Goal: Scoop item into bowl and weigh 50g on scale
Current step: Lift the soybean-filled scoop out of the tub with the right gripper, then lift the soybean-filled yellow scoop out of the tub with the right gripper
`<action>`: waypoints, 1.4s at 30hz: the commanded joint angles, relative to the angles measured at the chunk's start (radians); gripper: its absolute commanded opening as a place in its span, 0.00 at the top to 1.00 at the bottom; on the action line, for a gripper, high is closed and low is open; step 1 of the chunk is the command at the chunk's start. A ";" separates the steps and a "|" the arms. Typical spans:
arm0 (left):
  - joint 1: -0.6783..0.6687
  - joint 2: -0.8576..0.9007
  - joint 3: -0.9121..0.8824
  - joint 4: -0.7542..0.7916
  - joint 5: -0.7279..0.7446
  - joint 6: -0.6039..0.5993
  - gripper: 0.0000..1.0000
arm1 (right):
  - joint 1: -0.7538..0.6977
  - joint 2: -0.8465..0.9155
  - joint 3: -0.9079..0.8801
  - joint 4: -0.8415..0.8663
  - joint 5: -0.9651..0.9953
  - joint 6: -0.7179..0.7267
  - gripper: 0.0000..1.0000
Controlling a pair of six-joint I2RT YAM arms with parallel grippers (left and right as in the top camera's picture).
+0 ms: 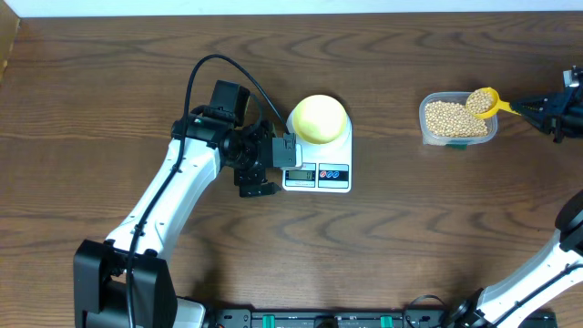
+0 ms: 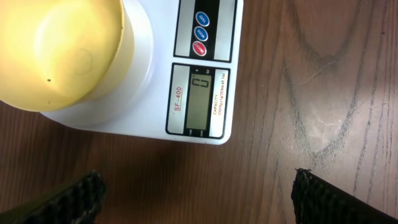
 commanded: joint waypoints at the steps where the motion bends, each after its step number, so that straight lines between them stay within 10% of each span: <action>1: 0.005 -0.011 -0.003 -0.002 0.024 0.003 0.03 | -0.003 0.000 -0.005 -0.019 -0.063 -0.042 0.99; 42: 0.005 -0.011 -0.003 -0.002 0.023 0.003 0.03 | 0.157 -0.001 0.232 -0.175 0.444 0.109 0.99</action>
